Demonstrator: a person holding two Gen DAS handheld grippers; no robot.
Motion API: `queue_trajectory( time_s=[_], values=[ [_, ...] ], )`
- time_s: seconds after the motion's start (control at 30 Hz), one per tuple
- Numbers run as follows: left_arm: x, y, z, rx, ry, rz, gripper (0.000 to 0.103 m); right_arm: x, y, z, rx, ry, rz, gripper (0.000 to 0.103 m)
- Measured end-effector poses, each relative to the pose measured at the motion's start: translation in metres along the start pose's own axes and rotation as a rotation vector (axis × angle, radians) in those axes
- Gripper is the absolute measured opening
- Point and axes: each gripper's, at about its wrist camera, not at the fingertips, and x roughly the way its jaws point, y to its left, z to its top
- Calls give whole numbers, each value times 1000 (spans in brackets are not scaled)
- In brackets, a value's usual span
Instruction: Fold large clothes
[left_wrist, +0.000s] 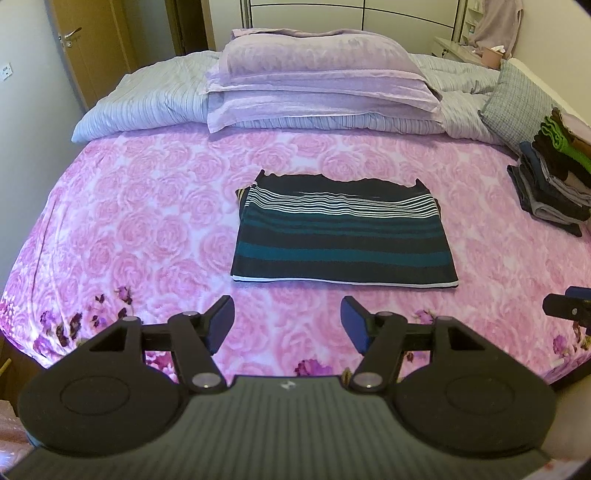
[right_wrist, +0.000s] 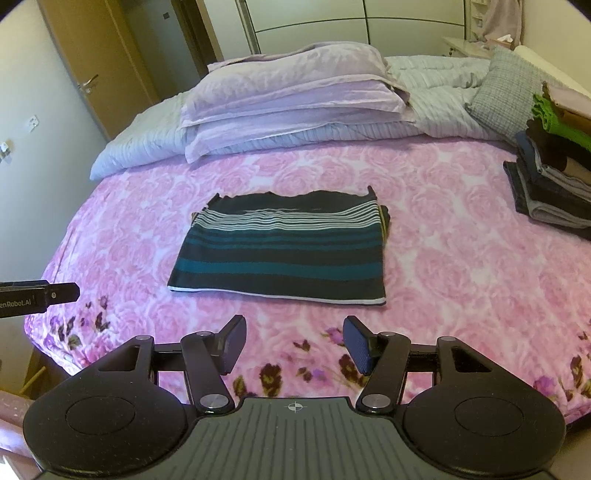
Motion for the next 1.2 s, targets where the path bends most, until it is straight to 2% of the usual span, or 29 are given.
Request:
queue_trajectory(
  time_s=[0.3,0.53,0.73,0.97,1.2],
  values=[
    [6,4,3,8,14,-9,63,10,8,5,-6,17,4,55],
    [29,16,22,35,36,-40,63,28,13,19,24,33,-23,55],
    [63,41,54,61,61,-65,63,58,23,40,69,52,-71,55],
    [111,71,104,140,87,-102,63,94,31,66,165,61,-142,55],
    [164,92,129,203,141,-137,63,121,33,74,258,59,-188,55]
  ],
)
